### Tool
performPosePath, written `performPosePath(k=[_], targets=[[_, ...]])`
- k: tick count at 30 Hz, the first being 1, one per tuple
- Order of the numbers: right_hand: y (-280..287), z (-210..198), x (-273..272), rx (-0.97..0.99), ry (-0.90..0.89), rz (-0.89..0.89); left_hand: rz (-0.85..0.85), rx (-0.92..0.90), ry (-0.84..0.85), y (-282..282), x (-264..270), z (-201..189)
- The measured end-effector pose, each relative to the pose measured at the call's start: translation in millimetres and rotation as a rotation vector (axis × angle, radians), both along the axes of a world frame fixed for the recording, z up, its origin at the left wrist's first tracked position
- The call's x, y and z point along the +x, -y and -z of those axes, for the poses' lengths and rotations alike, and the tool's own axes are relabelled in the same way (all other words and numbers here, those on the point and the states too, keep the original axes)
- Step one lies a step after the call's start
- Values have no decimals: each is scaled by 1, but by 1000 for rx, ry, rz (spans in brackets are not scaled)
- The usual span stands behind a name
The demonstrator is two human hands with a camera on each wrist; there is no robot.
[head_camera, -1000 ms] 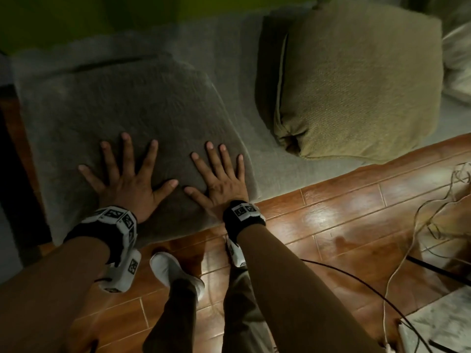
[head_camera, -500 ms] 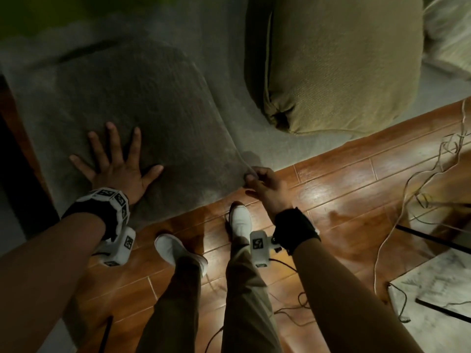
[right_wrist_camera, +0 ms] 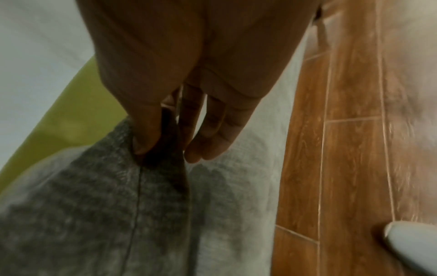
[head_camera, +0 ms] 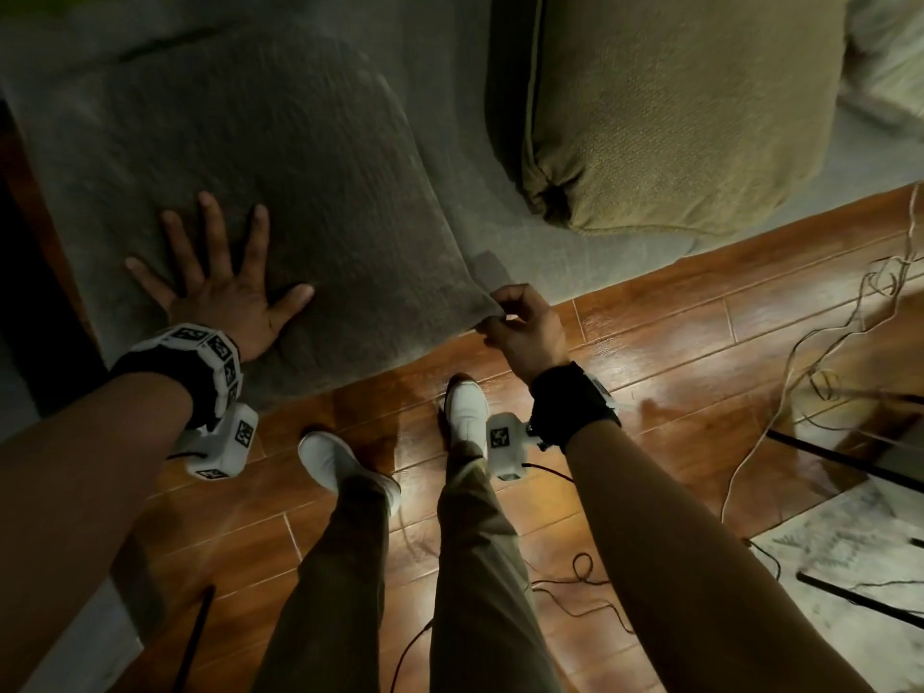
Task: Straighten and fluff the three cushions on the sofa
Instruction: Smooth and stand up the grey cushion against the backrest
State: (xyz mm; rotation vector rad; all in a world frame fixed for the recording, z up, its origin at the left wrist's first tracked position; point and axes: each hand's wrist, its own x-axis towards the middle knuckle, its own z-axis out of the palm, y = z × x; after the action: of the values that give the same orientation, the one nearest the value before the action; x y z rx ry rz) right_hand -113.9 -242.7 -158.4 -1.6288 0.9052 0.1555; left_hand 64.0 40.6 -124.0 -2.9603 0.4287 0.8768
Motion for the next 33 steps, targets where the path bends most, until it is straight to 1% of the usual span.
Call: performPosePath(k=[3,4,5,6,7,8,10,11,12,13,15,17,19,21,23,26,28,31,33], targets=[[-7,-1,7,199,25,79,5,-7,19,-3,0,-1],[-8,0,7,224,37,89,7,-8,22,-4,-1,-2],[-7,0,6,188,28,88,10,-12,27,-4,-2,-2],[-5,2,4,130,19,85,14,-18,37,-6,-4,-3],[-1,5,0,26,-15,56,19,-28,46,-7,-6,-3],[4,7,-7,-98,-70,-8,22,-41,51,-8,-8,-5],[14,4,-26,-364,-234,-196,27,-66,63,-11,-13,-9],[19,-1,-35,-469,-294,-235,23,-77,74,-13,-15,-11],[20,-8,-44,-533,-305,-235,19,-91,82,-15,-18,-14],[18,-18,-47,-584,-257,-230,20,-107,98,-17,-20,-18],[0,-40,-38,-680,-44,-287,16,-153,156,-17,-26,-29],[-30,-59,-12,-775,125,-438,-8,-210,227,-9,-39,-40],[-64,-68,25,-780,227,-604,-26,-243,298,4,-56,-43],[-88,-56,55,-767,256,-715,-9,-232,330,11,-68,-36],[-96,-31,68,-797,182,-802,13,-180,315,5,-69,-17],[-85,5,70,-841,80,-922,73,-151,310,-22,-63,12],[-79,14,68,-868,39,-976,68,-171,325,-32,-67,22],[-76,16,66,-880,-23,-1022,-20,-164,316,-42,-82,33],[-77,12,67,-854,-50,-1026,-156,-122,273,-48,-91,31]])
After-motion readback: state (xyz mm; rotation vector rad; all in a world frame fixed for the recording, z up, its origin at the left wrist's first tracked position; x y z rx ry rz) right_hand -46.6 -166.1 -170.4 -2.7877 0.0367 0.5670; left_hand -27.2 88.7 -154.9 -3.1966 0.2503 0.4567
